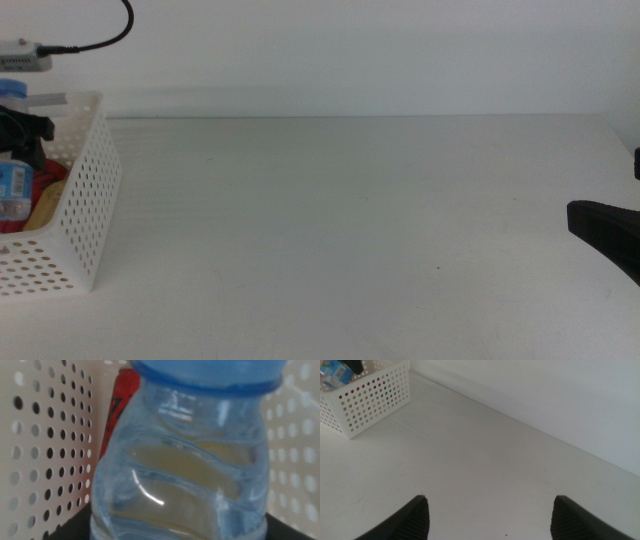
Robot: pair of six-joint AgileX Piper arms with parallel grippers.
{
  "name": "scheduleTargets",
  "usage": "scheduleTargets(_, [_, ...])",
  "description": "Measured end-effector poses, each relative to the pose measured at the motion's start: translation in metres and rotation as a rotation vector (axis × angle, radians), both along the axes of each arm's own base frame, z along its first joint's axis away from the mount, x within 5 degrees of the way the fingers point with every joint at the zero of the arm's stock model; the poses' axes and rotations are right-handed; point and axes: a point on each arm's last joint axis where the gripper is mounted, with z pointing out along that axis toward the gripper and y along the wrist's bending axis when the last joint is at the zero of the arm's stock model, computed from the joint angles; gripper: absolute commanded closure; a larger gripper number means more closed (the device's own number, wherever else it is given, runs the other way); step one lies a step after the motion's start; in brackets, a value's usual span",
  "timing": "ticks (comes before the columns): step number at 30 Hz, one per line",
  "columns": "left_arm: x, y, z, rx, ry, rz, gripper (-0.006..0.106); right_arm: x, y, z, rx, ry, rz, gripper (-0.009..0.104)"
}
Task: Use arms to grab the bottles and put them into the dustbin to the left of the table.
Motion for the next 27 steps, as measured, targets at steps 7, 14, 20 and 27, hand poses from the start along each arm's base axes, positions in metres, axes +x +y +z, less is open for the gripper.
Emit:
scheduleTargets(7, [0.009, 0.006, -0.024, -0.022, 0.050, 0.013, 0.100, 0.000, 0.000, 0.000, 0.000, 0.000, 0.000, 0.032])
scheduleTargets(14, [0.011, 0.003, -0.024, -0.034, 0.043, -0.065, 0.054, 0.000, 0.000, 0.000, 0.000, 0.000, 0.000, 0.032])
scheduleTargets(20, [0.013, 0.001, -0.023, -0.041, 0.022, -0.091, 0.010, 0.000, 0.000, 0.000, 0.000, 0.000, 0.000, 0.032])
scheduleTargets(27, [0.013, 0.003, -0.013, -0.010, -0.026, -0.107, 0.010, 0.000, 0.000, 0.000, 0.000, 0.000, 0.000, 0.032])
